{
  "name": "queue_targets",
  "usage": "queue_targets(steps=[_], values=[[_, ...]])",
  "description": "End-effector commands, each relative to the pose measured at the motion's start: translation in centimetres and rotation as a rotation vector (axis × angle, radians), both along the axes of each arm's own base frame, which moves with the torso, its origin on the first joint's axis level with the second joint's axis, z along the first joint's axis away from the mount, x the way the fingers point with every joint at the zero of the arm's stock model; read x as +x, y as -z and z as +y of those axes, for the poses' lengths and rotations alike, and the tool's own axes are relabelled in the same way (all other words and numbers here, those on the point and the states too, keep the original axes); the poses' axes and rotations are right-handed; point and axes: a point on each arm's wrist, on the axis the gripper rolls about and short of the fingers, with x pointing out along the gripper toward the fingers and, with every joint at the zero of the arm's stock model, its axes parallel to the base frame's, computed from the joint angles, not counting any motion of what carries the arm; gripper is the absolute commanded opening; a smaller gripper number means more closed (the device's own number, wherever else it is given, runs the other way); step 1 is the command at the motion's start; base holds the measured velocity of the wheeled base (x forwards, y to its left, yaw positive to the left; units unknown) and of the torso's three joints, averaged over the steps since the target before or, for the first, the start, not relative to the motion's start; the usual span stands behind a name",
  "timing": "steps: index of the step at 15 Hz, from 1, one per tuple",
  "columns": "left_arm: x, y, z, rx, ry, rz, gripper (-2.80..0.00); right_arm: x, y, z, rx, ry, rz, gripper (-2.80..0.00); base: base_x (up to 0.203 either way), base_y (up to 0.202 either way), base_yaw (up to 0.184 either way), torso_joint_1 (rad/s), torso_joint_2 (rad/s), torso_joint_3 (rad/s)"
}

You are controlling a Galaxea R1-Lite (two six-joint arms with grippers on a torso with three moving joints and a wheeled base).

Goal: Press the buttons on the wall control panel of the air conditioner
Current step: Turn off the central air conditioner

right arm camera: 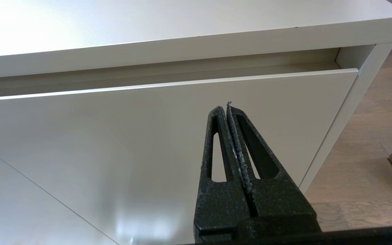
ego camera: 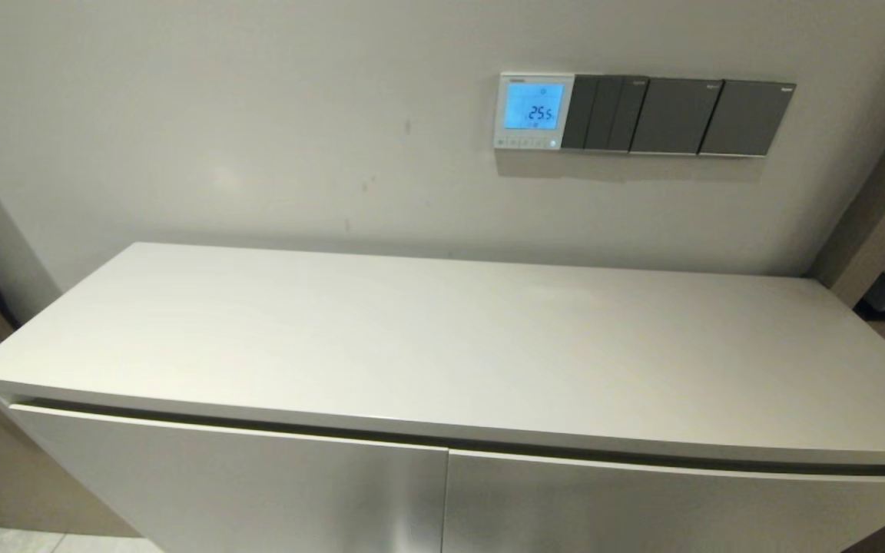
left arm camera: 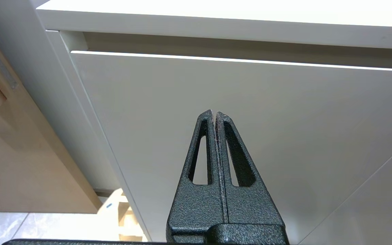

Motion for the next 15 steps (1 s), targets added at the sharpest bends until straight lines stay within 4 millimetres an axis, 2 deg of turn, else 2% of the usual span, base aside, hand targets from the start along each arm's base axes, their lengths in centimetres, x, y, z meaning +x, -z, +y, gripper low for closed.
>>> queue_targets(steps=[1, 15], values=[[0.01, 0.0, 0.0, 0.0, -0.001, 0.001, -2.8, 0.05, 0.12, 0.0, 0.0, 0.0, 0.006, -2.8, 0.0, 0.0, 0.0, 0.0, 0.0, 0.0], [0.01, 0.0, 0.0, 0.0, -0.001, 0.002, -2.8, 0.04, 0.13, 0.0, 0.0, 0.001, 0.005, -2.8, 0.0, 0.0, 0.0, 0.0, 0.0, 0.0]])
